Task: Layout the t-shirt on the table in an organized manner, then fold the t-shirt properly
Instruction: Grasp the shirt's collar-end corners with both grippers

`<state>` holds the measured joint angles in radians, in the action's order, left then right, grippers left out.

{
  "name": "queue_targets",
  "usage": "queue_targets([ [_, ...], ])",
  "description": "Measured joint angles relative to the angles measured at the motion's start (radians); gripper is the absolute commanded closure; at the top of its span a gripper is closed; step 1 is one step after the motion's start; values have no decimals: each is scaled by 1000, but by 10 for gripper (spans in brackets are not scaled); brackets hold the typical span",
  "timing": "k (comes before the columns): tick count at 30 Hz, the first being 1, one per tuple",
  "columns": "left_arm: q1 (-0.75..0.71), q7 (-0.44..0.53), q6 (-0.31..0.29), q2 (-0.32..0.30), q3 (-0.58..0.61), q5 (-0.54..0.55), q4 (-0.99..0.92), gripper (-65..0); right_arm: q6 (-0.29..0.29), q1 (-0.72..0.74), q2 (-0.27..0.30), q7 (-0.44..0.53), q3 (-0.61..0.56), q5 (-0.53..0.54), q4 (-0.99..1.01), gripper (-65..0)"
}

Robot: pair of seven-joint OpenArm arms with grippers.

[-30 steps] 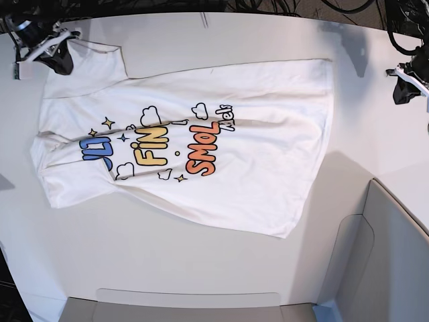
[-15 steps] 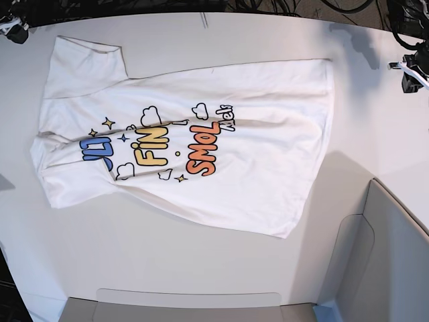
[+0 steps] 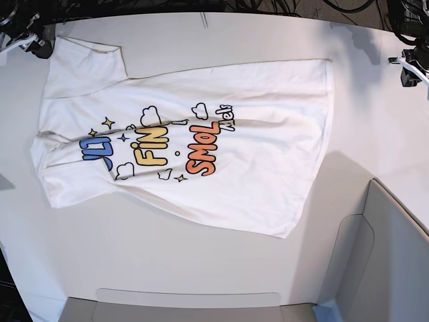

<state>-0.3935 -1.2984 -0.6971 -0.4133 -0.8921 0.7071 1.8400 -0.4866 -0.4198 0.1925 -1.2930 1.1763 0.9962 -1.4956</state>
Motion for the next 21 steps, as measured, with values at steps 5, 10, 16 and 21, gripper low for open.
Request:
queue_targets([
  [5, 0, -3, 0, 0, 0, 0, 0, -60, 0, 18, -10, 9, -26, 1, 0, -124],
  [10, 0, -3, 0, 0, 0, 0, 0, -60, 0, 24, -27, 20, -74, 23, -1, -124],
  [16, 0, -3, 0, 0, 0, 0, 0, -61, -5, 32, -54, 35, -115, 45, -2, -121],
  [21, 0, -3, 0, 0, 0, -1, 0, -62, -7, 34, -46, 30, -122, 29, -2, 0],
])
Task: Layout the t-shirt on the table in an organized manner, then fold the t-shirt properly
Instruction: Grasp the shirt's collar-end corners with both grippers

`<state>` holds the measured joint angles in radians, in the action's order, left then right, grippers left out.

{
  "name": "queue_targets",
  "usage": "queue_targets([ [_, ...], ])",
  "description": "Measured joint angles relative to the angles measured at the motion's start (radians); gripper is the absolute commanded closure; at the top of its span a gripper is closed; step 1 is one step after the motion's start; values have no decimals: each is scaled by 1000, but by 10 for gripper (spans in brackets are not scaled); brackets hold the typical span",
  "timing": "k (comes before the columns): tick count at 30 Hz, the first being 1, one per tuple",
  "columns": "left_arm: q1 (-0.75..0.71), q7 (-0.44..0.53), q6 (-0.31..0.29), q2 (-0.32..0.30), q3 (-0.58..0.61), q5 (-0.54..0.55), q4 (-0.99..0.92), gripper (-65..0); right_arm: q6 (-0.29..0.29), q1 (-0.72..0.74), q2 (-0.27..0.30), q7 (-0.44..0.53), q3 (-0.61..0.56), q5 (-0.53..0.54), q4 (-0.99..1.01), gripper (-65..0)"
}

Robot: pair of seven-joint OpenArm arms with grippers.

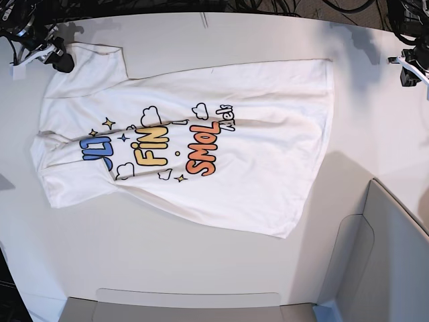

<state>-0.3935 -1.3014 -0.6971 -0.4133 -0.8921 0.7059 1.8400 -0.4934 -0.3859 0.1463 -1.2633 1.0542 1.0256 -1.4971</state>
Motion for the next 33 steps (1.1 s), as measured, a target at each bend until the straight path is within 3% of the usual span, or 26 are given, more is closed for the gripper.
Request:
queue_targets([
  [5, -26, -9, 0, -1, -1, -39, 0, -98, 0, -2, 0, -1, -2, -8, -1, 0],
  [7, -42, -102, 0, 1, -1, -18, -1, -139, 0, -2, 0, -1, -2, -16, -2, 0],
  [9, -42, -108, 0, 17, -2, -14, -5, -160, 0, -2, 0, 0, -2, -15, -2, 0],
  [13, -39, -105, 0, 91, 31, 39, -5, -161, 0, -2, 0, -1, -2, -18, -6, 0],
  [21, -13, -105, 0, 90, 233, 37, -16, -161, 0, -1, 0, 0, -2, -21, -6, 0],
  [28, 73, -87, 0, 79, 249, 44, -195, -161, 0, 0, 0, -3, -2, -22, -6, 0],
  [33, 82, -85, 0, 76, 246, 61, -215, -163, 0, 0, 17, -9, -5, -26, -4, 0],
])
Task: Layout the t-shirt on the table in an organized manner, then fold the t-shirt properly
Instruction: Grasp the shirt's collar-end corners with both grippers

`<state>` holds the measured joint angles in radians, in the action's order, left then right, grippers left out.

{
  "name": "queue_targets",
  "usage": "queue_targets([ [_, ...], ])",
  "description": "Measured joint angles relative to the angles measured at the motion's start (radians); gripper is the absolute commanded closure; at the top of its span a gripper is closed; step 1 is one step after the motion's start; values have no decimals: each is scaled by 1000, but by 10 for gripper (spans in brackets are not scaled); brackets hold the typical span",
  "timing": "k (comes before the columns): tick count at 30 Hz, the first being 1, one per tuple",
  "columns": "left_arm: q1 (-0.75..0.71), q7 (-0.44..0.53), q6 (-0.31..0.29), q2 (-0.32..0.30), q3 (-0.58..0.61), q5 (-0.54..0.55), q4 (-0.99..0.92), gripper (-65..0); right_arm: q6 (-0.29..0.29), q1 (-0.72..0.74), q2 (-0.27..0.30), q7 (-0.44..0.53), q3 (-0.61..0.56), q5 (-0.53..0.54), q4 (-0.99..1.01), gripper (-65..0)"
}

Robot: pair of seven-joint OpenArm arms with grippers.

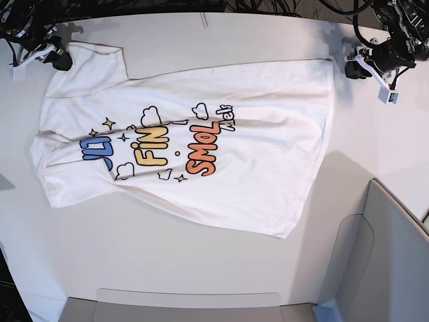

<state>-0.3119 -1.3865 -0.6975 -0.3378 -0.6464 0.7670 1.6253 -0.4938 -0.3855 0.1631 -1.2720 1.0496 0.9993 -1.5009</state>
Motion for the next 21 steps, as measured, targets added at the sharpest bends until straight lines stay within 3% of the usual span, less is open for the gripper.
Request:
queue_targets([
  [5, 16, -18, 1, -2, -6, 60, -8, -163, 0, 2, 0, 0, 0, -3, 0, 0],
  [8, 63, -25, 0, -24, -66, 177, -22, -163, 0, 6, 0, -6, 1, -3, 0, 0],
  [14, 140, -6, 0, -96, -153, 301, -193, -163, 0, 5, 0, -6, 1, -3, 0, 0],
  [18, 95, -17, 1, -112, -148, 404, -323, -163, 0, 6, 1, -6, 1, -4, -1, 0],
  [21, 14, -23, 0, -135, -122, 489, -312, -163, 0, 5, 4, -7, 1, -4, -1, 0],
])
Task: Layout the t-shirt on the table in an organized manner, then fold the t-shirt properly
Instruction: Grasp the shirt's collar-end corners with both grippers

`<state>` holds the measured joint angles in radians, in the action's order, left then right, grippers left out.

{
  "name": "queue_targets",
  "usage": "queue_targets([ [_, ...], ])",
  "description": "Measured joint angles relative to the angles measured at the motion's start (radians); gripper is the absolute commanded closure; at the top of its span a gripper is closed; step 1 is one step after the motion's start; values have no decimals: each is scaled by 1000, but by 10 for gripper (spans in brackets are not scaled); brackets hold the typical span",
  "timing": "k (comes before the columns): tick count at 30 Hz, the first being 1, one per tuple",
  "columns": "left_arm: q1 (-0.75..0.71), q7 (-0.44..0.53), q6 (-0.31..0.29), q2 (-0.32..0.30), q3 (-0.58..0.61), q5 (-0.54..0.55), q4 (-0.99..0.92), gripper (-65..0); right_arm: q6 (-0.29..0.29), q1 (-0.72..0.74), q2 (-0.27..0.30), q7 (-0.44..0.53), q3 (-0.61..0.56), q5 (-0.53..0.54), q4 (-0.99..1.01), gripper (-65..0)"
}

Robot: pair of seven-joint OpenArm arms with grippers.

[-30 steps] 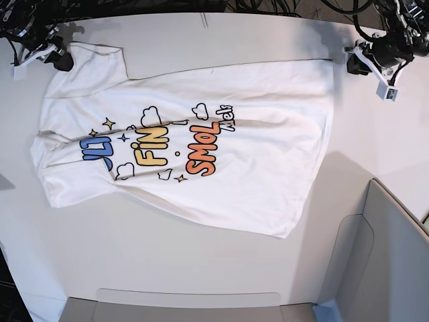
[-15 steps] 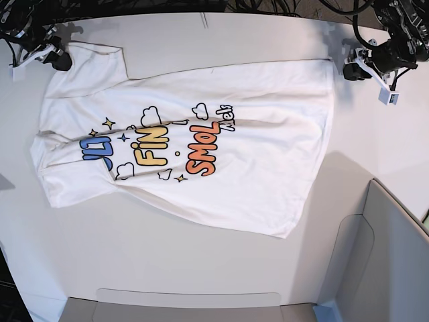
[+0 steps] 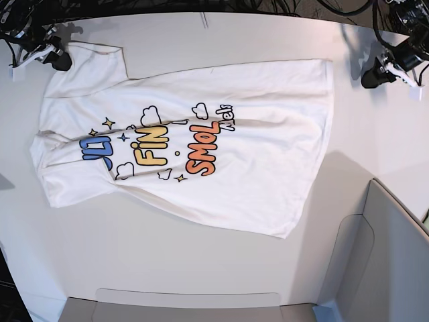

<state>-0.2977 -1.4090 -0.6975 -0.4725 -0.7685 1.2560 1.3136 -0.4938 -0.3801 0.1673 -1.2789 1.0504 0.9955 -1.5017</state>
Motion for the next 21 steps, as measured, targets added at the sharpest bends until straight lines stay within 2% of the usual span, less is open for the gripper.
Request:
queue_targets([
  [3, -69, -2, -2, -27, 45, 74, 67, -163, 0, 0, 4, 0, -2, -1, 1, 0],
  [8, -115, 11, -6, -21, 86, 106, 174, -163, 0, 1, 7, -3, -2, -3, 1, 0],
  [13, -127, -2, -3, 52, 109, 89, 166, -163, 0, 3, 9, -5, -2, -6, 1, 0],
  [17, -124, 1, 1, 60, 141, -1, 166, -163, 0, 3, 9, -2, -2, -6, 1, 0],
  [21, -120, 7, 1, 96, 152, -15, 166, -163, 0, 1, 9, 0, -2, -5, 1, 0],
])
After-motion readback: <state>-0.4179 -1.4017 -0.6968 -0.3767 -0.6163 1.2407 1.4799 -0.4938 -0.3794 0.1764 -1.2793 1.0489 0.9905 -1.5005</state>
